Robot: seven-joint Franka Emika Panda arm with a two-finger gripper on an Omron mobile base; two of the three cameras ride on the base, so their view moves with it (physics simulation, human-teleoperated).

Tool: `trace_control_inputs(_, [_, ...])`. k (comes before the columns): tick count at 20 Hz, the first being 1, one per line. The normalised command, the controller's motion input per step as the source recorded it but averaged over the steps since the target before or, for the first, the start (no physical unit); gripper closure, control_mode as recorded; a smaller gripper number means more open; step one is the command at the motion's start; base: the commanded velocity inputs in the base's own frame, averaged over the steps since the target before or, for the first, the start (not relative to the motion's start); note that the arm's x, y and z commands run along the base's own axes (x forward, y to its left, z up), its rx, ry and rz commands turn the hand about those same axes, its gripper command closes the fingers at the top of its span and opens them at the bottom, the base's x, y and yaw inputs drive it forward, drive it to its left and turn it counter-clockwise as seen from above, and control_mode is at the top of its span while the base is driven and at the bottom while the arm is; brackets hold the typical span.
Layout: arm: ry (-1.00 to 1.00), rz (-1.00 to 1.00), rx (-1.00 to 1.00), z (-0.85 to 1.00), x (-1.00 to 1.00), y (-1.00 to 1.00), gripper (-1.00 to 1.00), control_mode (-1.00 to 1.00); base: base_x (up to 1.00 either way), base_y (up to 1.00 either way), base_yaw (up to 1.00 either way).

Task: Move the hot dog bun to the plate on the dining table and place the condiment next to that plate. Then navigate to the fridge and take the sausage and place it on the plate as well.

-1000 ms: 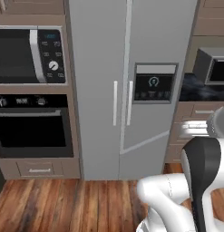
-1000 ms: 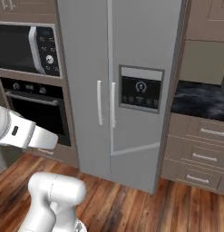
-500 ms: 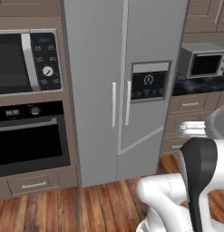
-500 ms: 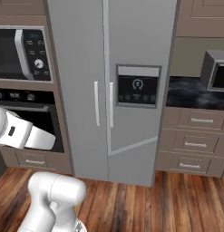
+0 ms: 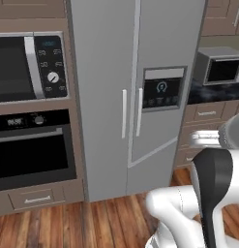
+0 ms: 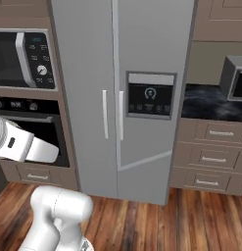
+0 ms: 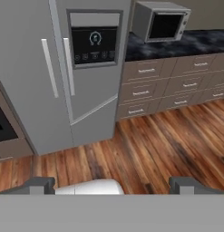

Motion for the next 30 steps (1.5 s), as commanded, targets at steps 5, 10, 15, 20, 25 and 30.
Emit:
trace_control_inputs(5, [0.00, 0.00, 0.00, 0.00, 0.00, 0.00, -1.00, 1.00, 0.23, -0.22, 0.04])
trace_control_inputs(10, [0.00, 0.00, 0.00, 0.00, 0.00, 0.00, -1.00, 1.00, 0.07, -0.44, 0.04])
trace_control_inputs(15, [0.00, 0.00, 0.00, 0.00, 0.00, 0.00, -1.00, 1.00, 0.26, -0.23, 0.05])
trace_control_inputs(20, [0.00, 0.00, 0.00, 0.00, 0.00, 0.00, -1.00, 1.00, 0.49, 0.00, 0.00])
trace_control_inputs(25, [0.00, 0.00, 0.00, 0.00, 0.00, 0.00, -1.00, 1.00, 0.33, 0.00, 0.00])
trace_control_inputs(30, [0.00, 0.00, 0.00, 0.00, 0.00, 0.00, -1.00, 1.00, 0.00, 0.00, 0.01])
